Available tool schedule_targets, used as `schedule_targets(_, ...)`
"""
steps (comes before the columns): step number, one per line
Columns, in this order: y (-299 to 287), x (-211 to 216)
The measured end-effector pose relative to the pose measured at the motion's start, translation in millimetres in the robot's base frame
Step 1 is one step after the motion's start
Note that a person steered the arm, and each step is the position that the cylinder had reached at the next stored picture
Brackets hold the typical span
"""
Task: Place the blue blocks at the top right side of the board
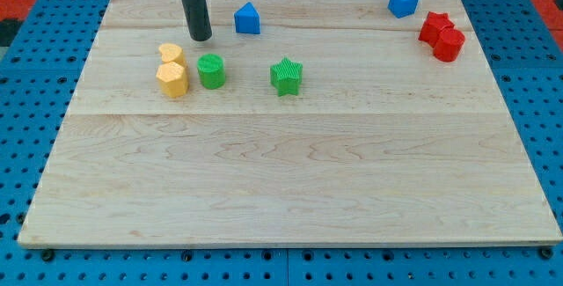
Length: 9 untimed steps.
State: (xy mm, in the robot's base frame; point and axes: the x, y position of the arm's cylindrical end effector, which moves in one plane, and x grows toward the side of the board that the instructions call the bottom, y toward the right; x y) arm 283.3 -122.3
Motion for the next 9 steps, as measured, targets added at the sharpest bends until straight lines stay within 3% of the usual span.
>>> schedule_targets(1, 35, -41)
schedule_targets(2, 118, -45)
schedule_targets(3, 98, -43)
schedule_targets(4, 14, -37)
schedule_targets(5, 80, 19)
schedule_targets(6, 127, -14)
schedule_targets(8, 116, -31)
schedule_targets(9, 148, -35)
